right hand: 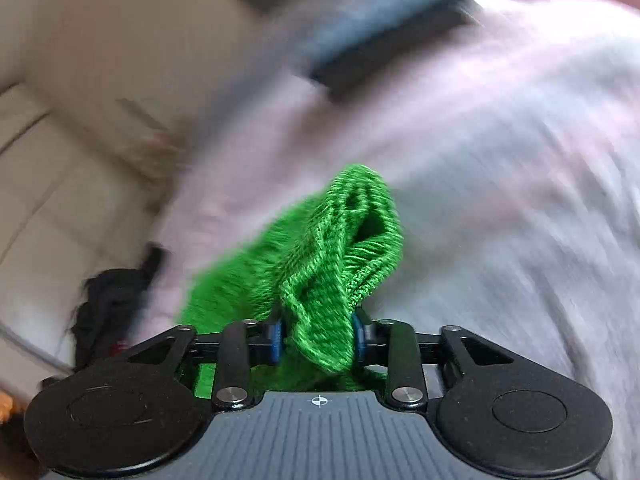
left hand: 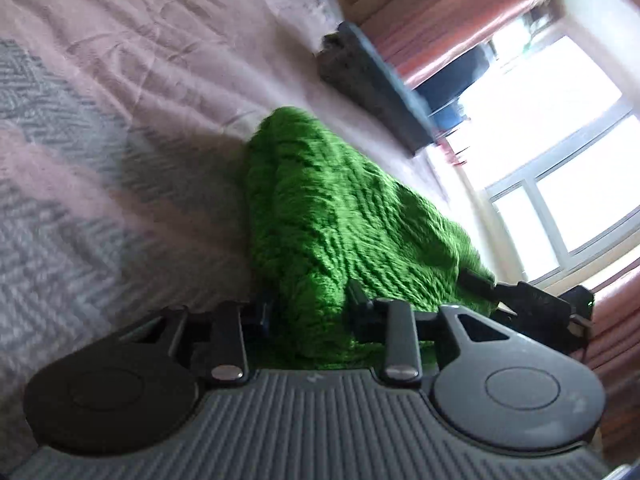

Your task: Fold clothes

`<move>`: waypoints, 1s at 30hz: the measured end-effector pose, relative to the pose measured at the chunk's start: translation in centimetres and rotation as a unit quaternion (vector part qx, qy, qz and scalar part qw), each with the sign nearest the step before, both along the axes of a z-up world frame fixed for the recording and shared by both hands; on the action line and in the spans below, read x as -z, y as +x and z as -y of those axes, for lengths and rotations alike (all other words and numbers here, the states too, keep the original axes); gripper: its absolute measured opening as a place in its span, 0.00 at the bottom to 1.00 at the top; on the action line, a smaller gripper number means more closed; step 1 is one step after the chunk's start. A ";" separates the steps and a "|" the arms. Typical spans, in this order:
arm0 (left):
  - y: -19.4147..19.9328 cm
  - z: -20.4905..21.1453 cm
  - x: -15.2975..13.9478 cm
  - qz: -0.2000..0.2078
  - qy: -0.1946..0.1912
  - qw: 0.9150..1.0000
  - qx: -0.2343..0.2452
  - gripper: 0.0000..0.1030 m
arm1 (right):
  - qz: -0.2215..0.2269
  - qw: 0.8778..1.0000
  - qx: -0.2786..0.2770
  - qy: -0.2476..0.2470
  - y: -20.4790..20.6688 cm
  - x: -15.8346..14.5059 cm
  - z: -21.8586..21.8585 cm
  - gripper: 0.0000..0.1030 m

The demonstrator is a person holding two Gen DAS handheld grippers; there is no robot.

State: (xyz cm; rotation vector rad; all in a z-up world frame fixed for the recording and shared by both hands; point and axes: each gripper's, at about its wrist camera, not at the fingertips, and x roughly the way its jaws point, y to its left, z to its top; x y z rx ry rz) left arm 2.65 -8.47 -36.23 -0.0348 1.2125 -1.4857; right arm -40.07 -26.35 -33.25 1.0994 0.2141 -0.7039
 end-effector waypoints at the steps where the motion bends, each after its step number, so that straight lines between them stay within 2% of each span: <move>1: 0.0 -0.3 -0.3 -0.003 0.002 1.000 -0.005 0.34 | 0.008 1.000 0.016 0.014 -0.9 0.6 -0.5 0.35; 3: 0.3 -1.2 -1.0 -0.013 0.004 1.000 -0.023 0.35 | 0.023 0.998 0.048 0.042 -2.7 1.7 -1.4 0.42; 4: 0.7 -2.0 -1.3 -0.021 0.003 0.999 -0.033 0.36 | 0.030 0.996 0.064 0.056 -3.6 2.3 -1.9 0.42; 9: 2.1 -4.7 -2.5 -0.071 -0.007 0.994 -0.079 0.41 | 0.099 0.990 0.083 0.052 -5.5 1.1 -4.4 0.42; 16: 0.9 -3.2 -2.3 -0.090 0.002 0.993 -0.076 0.41 | 0.089 0.989 0.078 0.091 -3.7 2.5 -3.5 0.42; 19: 0.7 -3.0 -1.9 -0.089 0.005 0.993 -0.082 0.35 | 0.085 0.988 0.087 0.096 -3.4 3.1 -2.9 0.42; 20: 0.6 -3.0 -1.8 -0.089 0.006 0.992 -0.084 0.22 | 0.085 0.988 0.089 0.094 -3.5 3.2 -2.8 0.23; 21: 0.6 -3.0 -1.7 -0.089 0.007 0.992 -0.086 0.15 | 0.087 0.988 0.088 0.088 -3.5 3.1 -2.7 0.05; 23: 0.4 -3.4 -1.9 -0.089 -0.005 0.993 -0.083 0.13 | 0.074 0.990 0.093 0.071 -3.8 2.7 -2.8 0.01; 26: 0.1 -3.9 -2.0 -0.077 -0.015 0.994 -0.079 0.13 | 0.070 0.990 0.111 0.045 -4.9 1.8 -3.6 0.00; 29: 0.2 -4.1 -1.0 -0.083 -0.009 0.993 -0.085 0.13 | 0.083 0.989 0.115 0.050 -6.5 1.9 -3.9 0.00; 30: 0.3 -4.1 -0.8 -0.087 -0.008 0.992 -0.087 0.13 | 0.099 0.987 0.111 0.061 -6.6 2.0 -4.0 0.00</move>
